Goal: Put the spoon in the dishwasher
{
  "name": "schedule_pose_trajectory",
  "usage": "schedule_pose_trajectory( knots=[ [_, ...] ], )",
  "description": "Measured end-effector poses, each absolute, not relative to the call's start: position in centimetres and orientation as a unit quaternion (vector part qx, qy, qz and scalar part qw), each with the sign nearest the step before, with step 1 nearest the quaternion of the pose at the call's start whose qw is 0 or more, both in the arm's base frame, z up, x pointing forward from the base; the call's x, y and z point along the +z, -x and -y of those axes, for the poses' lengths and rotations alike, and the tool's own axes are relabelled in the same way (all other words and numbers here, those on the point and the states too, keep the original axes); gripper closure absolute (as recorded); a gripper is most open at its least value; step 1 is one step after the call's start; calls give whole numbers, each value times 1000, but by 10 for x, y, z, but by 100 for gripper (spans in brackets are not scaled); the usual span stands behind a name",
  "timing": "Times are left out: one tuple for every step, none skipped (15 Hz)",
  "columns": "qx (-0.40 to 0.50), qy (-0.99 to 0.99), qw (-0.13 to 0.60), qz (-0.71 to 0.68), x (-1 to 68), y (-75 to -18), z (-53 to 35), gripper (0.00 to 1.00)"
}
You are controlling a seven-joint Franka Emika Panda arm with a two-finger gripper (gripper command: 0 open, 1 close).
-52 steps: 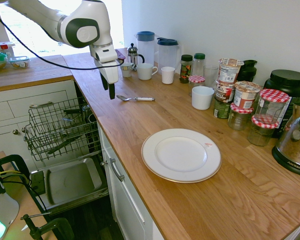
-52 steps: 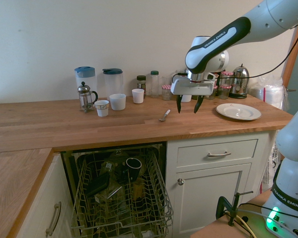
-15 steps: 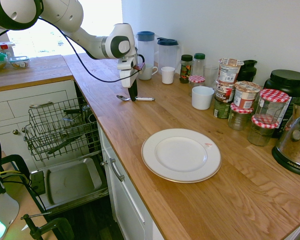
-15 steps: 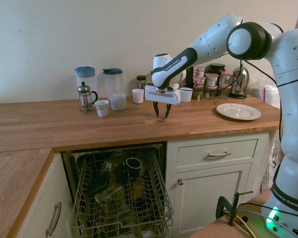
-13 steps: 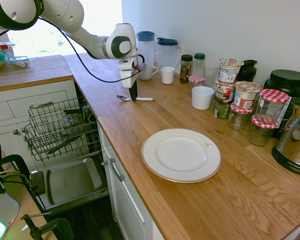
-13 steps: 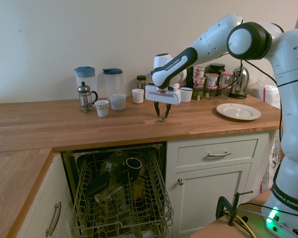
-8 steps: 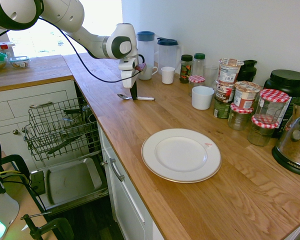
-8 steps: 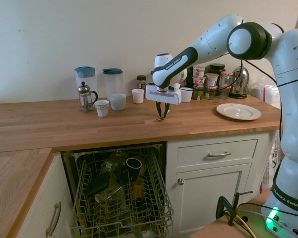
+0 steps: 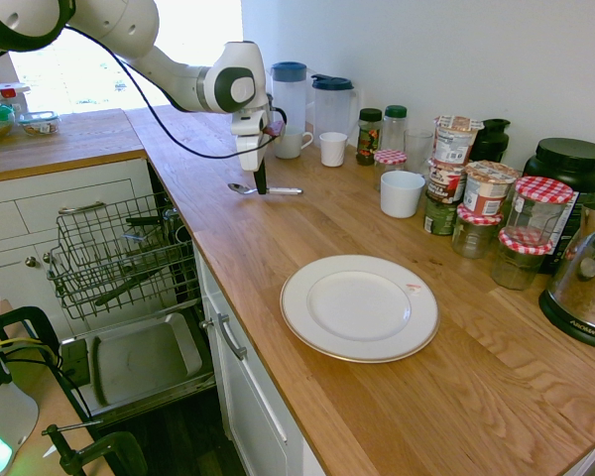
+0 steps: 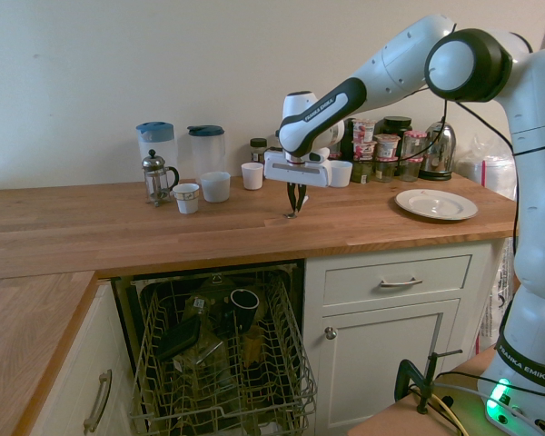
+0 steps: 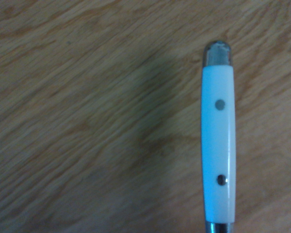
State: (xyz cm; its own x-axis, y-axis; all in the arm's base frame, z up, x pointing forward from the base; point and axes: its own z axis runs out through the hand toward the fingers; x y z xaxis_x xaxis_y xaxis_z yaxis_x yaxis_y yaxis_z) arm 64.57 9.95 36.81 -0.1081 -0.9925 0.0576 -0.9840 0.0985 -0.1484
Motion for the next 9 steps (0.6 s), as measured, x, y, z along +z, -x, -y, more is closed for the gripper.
schedule_pose_trajectory(
  knots=[
    [-82,677,34,-731,385,-634,-113,100],
    [-89,689,38,-719,401,-620,-131,100],
    [-95,702,39,-705,415,-603,-152,100],
    [-100,719,40,-687,424,-585,-176,100],
    [-103,735,39,-669,428,-564,-204,100],
    [-106,751,38,-650,428,-542,-231,100],
    [-106,768,35,-631,425,-517,-258,100],
    [-105,782,31,-614,421,-493,-281,100],
    [-102,795,26,-597,413,-472,-300,100]
  ],
)
